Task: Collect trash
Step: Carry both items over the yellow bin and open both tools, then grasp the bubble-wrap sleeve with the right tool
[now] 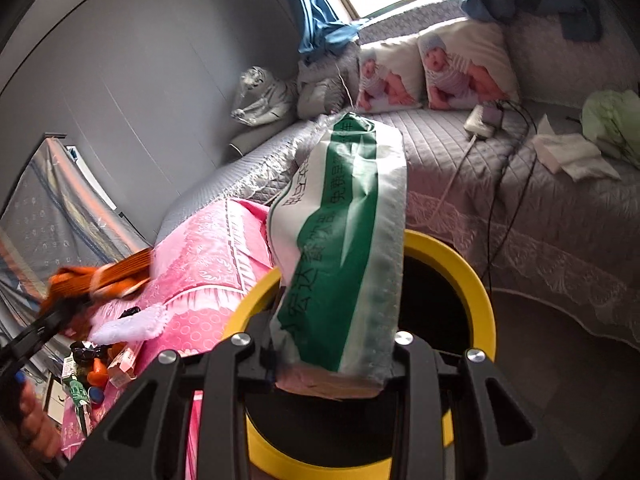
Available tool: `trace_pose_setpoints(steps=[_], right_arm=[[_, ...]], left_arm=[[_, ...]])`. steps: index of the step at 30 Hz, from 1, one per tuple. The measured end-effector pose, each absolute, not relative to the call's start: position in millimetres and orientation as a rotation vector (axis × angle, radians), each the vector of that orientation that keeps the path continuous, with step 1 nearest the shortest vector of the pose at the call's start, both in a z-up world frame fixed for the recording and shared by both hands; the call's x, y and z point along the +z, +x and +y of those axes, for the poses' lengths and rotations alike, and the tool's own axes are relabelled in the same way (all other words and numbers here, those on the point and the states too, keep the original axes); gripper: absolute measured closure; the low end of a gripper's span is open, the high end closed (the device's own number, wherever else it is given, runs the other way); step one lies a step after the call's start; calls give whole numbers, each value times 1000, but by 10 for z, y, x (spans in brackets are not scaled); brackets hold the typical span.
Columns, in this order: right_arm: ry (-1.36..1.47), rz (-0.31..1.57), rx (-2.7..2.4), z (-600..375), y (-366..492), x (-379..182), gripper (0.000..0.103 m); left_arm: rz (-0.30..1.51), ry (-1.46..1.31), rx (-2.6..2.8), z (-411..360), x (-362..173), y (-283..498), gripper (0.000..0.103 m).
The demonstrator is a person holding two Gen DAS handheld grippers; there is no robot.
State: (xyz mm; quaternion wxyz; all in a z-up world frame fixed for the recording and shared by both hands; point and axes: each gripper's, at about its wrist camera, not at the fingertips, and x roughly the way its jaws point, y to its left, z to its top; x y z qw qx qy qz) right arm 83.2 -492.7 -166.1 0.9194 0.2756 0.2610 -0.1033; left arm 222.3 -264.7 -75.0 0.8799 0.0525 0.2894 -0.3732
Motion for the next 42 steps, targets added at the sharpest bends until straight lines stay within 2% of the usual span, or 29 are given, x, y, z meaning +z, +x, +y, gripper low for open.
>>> trace_pose_setpoints(steps=[8, 11, 13, 15, 17, 18, 21, 26, 29, 37, 42], right_arm=[[559, 522, -285, -5056, 695, -1632, 71], [556, 497, -358, -5151, 611, -1577, 52], [549, 468, -395, -5217, 565, -1528, 45], [543, 432, -427, -5257, 456, -1443, 45], [538, 395, -451, -5290, 365, -1377, 37], [530, 371, -462, -5290, 300, -1329, 33], [511, 340, -451, -5278, 194, -1233, 30], [510, 291, -414, -5194, 69, -1102, 20], [483, 248, -354, -5033, 5, -1032, 16], [344, 176, -200, -4518, 75, -801, 8], [169, 217, 21, -3877, 320, -674, 8]], left_arm=[[689, 125, -807, -3284, -1044, 2425, 78], [732, 61, -819, -3307, -1098, 2561, 73], [740, 46, -809, -3304, -1116, 2589, 63], [703, 54, -776, -3257, -1103, 2561, 31], [650, 18, -737, -3137, -1074, 2513, 14], [636, -2, -730, -3098, -1067, 2500, 11], [634, -77, -728, -2944, -1047, 2508, 8], [748, -300, -753, -2622, -1078, 2594, 8], [754, -319, -759, -2469, -1032, 2559, 8], [545, -81, -693, -1912, -415, 2123, 8], [372, 40, -573, -1290, -10, 1853, 8]])
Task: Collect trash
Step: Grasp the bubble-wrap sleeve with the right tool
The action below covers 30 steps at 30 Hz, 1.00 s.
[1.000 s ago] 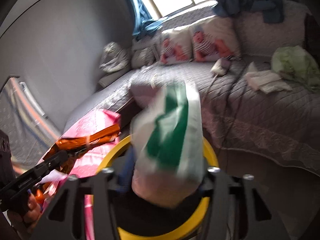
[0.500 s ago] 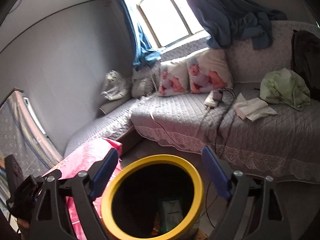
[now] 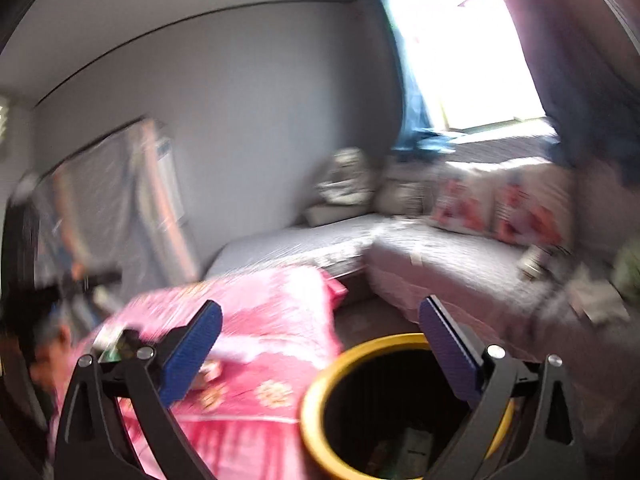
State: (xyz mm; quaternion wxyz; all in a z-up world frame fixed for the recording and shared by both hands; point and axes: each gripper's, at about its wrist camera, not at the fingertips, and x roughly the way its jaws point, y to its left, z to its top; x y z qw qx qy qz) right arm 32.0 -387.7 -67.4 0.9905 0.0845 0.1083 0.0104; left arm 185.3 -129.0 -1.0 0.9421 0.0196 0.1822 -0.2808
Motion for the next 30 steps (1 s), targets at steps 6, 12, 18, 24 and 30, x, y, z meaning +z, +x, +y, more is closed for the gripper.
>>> trace_pose_setpoints(steps=[6, 12, 18, 24, 30], right_arm=[[-41, 270, 140, -3153, 685, -690, 8], [-269, 421, 241, -2540, 1280, -857, 8], [-448, 575, 300, -2016, 1949, -1148, 8], [-535, 707, 319, -1673, 2539, -1401, 15], [-537, 811, 311, -1568, 3000, -1551, 22]], left_arm=[[281, 117, -334, -293, 153, 1619, 8], [429, 9, -258, 508, -243, 1468, 8], [557, -86, -278, 768, -805, 1366, 8], [561, -91, -340, 743, -934, 1371, 8], [607, -77, -388, 666, -1087, 1457, 8]])
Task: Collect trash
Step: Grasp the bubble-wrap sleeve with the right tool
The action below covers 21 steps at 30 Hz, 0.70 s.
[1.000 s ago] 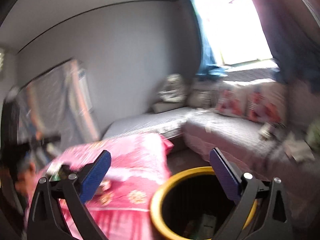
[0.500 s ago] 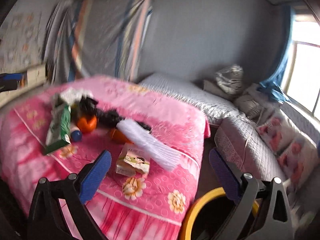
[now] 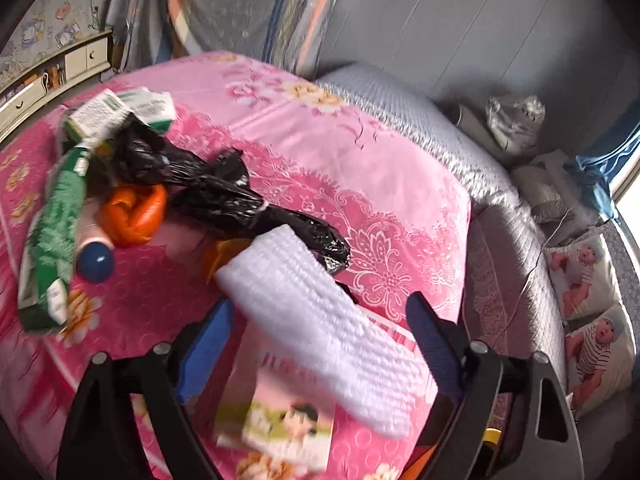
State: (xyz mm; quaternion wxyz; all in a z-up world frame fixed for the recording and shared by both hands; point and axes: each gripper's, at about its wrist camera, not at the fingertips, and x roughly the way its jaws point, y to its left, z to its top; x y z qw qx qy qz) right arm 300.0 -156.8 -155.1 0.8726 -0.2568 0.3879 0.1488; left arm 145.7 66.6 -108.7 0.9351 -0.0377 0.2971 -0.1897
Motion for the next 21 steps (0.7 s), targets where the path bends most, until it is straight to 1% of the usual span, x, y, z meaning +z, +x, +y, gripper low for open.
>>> trace_pose_setpoints(steps=[3, 5, 7, 8, 9, 10, 12, 15, 21], right_arm=[[-504, 872, 324, -1553, 3203, -1638, 30], [-490, 902, 329, -1542, 3301, -1700, 40], [-465, 907, 342, -1542, 3322, -1709, 60], [-454, 899, 339, -1547, 3314, -1697, 65], [-454, 886, 330, -1540, 3298, -1690, 78], [-451, 871, 322, -1545, 3273, -1677, 81], [-419, 851, 329, -1587, 3225, -1627, 85], [-388, 794, 329, -1648, 3080, -1513, 88], [-273, 627, 380, -1837, 2549, -1102, 88]], left_arm=[[647, -107, -410, 687, -1175, 1507, 8], [678, -119, -408, 701, -1226, 1537, 8], [701, -130, -405, 716, -1260, 1563, 8], [715, -143, -402, 726, -1270, 1578, 8], [720, -151, -402, 726, -1278, 1586, 8], [728, -163, -404, 724, -1279, 1599, 8], [743, -167, -398, 701, -1287, 1636, 8], [766, -171, -400, 629, -1293, 1698, 8], [816, -175, -343, 470, -1324, 1895, 8]])
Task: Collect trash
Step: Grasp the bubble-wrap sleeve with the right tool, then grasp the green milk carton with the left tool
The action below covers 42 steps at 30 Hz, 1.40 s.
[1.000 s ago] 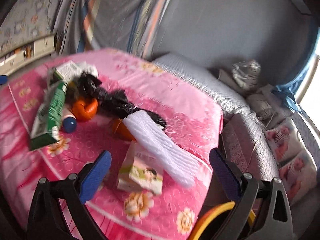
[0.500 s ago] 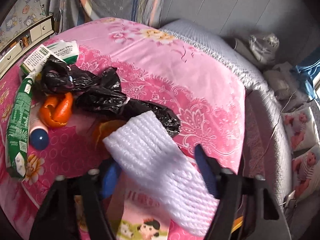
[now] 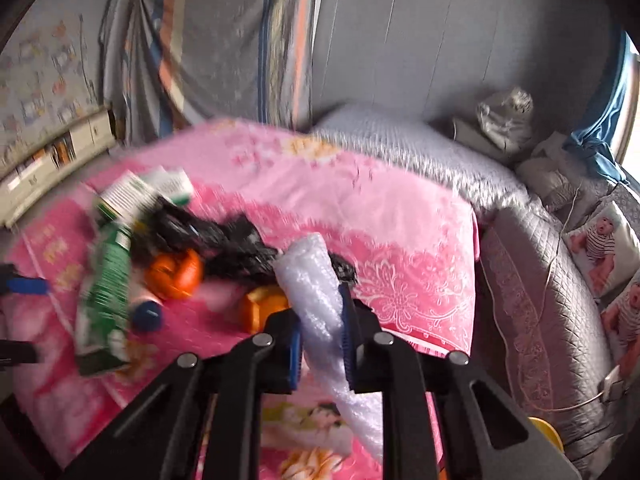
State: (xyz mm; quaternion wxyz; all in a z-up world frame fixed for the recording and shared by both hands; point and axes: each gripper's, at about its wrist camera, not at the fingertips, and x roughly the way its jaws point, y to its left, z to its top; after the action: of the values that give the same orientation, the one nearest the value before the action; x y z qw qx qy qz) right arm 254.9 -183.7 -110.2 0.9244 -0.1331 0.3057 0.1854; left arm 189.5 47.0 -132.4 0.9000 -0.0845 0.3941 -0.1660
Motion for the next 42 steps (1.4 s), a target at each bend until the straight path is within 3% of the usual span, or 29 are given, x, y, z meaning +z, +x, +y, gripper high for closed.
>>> trace_pose_setpoints(steps=[10, 21, 22, 23, 31, 32, 33, 36, 42], right_arm=[[-172, 470, 505, -1986, 1749, -692, 88], [-124, 447, 539, -2097, 1497, -623, 88], [-116, 449, 543, -2107, 1507, -626, 88], [-109, 450, 543, -2119, 1499, -629, 88], [-14, 432, 557, -2283, 1333, -545, 88], [4, 427, 564, -2323, 1291, -526, 88], [16, 425, 568, -2357, 1254, -507, 88], [42, 421, 570, -2432, 1137, -468, 88], [60, 424, 537, -2489, 974, -471, 88]], left_arm=[[889, -300, -210, 515, -1389, 2317, 8], [970, -302, -132, 404, -1562, 2726, 11], [977, -303, -127, 401, -1579, 2736, 12], [985, -293, -119, 386, -1602, 2755, 21], [957, -267, -119, 400, -1515, 2629, 37], [950, -270, -127, 413, -1491, 2588, 44], [931, -277, -144, 423, -1448, 2523, 59], [879, -276, -162, 505, -1324, 2325, 70], [841, -332, -188, 707, -1326, 2107, 71]])
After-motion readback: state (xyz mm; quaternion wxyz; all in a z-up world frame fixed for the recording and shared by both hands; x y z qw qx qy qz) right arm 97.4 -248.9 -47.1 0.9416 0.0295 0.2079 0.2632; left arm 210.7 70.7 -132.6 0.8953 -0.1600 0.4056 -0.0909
